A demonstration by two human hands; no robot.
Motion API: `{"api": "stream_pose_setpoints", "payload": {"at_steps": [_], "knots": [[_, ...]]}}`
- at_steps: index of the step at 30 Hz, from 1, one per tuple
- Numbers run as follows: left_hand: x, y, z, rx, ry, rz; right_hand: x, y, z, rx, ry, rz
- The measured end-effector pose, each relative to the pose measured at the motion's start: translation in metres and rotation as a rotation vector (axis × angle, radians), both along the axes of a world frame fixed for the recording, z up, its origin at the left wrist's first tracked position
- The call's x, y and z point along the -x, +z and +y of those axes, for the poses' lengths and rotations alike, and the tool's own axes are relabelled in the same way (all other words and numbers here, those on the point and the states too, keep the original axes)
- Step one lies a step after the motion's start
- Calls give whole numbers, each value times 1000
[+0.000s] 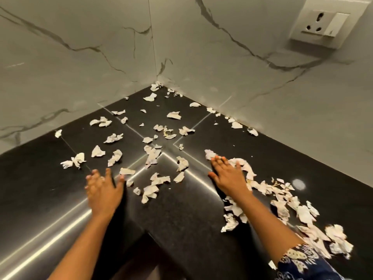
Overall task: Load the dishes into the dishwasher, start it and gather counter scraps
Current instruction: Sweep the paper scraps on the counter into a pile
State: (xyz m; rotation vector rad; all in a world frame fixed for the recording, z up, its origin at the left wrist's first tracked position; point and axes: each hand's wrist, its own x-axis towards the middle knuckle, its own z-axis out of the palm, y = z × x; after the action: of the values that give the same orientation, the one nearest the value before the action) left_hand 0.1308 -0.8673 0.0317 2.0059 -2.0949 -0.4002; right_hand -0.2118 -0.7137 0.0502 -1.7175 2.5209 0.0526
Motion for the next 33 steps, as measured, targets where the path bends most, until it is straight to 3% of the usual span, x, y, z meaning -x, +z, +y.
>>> {"api": "stream_pose_setpoints", "payload": {"at_steps": [3, 6, 8, 10, 14, 18, 23, 28, 31, 33], "knots": [[33, 3, 8, -1, -383, 93, -1, 8, 8, 29, -190, -7], [51, 15, 20, -96, -636, 328, -45, 19, -5, 175, -114, -27], [41, 24, 14, -129, -547, 561, -92, 20, -22, 254, 27, -121], [10, 24, -2, -48, -332, 644, -141, 17, -43, 288, 181, -193], [-85, 7, -41, 108, 100, 302, -204, -2, -73, 176, 368, -59], [-121, 6, -75, 37, 208, 201, -188, -7, -99, 77, 208, -37], [-67, 7, -108, 30, -104, 68, -123, -8, -100, 116, -40, 44], [9, 11, -102, -23, -601, 9, -88, -5, -83, 144, -267, 93], [24, 14, -87, -86, -911, 102, -85, 0, -90, 254, -297, 114], [15, 12, -89, -53, -841, 288, -95, 3, -107, 328, -187, 76]]}}
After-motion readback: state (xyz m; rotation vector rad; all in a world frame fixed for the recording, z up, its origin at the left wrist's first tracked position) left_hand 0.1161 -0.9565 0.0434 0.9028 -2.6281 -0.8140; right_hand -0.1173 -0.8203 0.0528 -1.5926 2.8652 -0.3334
